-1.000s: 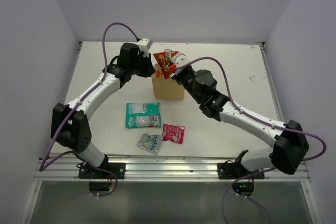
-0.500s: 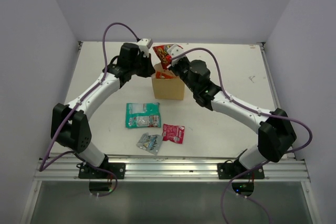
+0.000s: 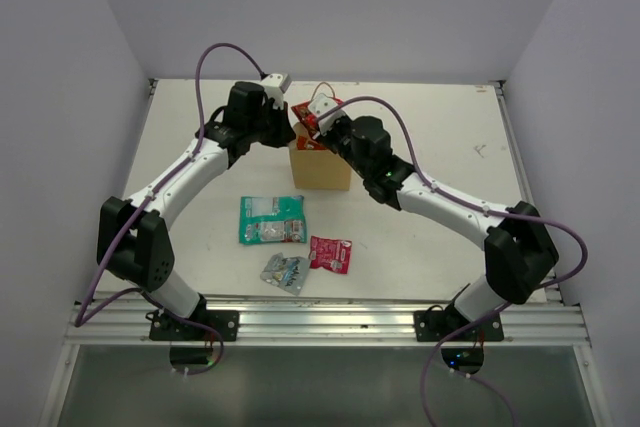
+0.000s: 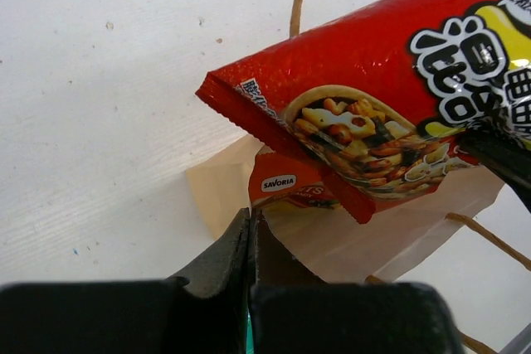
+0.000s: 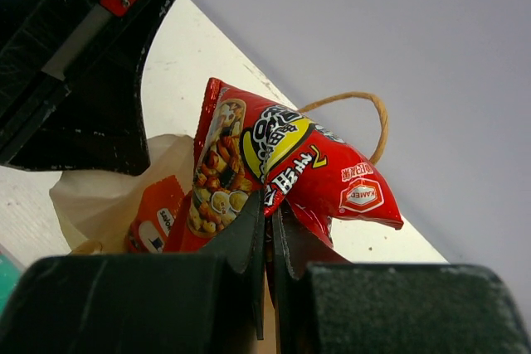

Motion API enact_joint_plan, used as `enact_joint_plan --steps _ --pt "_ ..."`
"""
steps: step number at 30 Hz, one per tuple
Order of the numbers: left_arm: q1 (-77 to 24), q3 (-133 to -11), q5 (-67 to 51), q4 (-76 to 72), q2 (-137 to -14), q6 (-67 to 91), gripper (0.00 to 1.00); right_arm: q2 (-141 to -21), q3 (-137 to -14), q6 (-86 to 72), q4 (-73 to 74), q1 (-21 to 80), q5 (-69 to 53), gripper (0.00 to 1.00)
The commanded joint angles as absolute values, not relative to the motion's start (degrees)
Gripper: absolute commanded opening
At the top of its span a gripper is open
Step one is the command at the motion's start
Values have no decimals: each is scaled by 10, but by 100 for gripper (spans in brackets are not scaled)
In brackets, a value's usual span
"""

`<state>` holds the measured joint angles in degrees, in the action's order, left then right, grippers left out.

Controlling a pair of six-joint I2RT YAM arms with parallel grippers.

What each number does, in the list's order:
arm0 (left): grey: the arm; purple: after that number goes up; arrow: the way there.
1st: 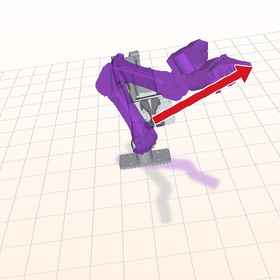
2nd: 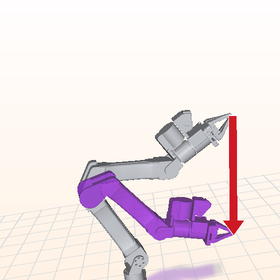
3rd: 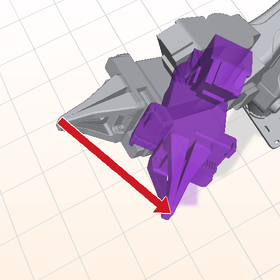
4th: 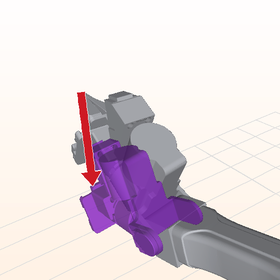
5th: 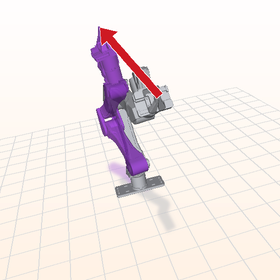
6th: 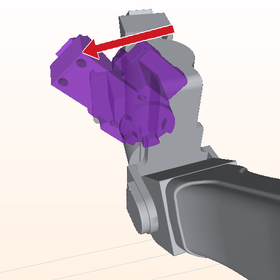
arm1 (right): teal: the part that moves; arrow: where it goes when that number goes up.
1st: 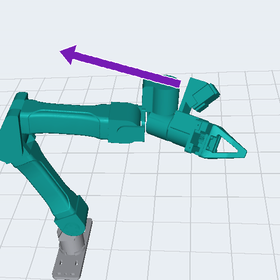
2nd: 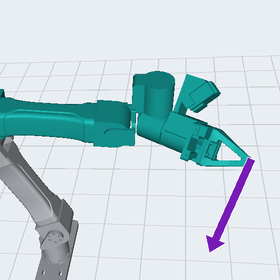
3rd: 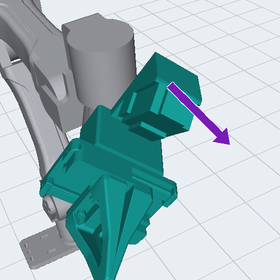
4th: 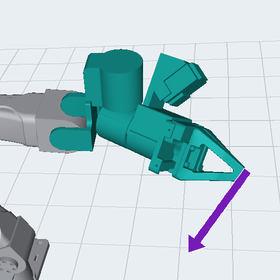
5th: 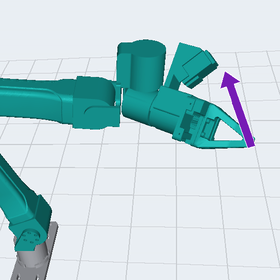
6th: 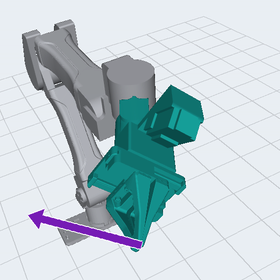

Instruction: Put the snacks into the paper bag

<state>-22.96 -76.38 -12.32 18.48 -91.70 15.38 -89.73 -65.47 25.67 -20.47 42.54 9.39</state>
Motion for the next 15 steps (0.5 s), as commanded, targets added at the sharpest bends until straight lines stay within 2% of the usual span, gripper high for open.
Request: enact_joint_plan --steps 1,9,15 --pt "-233 -782 -131 187 -904 141 0 -868 -646 269 -191 427 111 0" --pt "-233 -781 -132 184 -898 142 0 -804 -615 261 -128 427 125 0" --pt "-234 -777 -134 181 -894 144 0 -809 -632 258 -83 427 107 0"
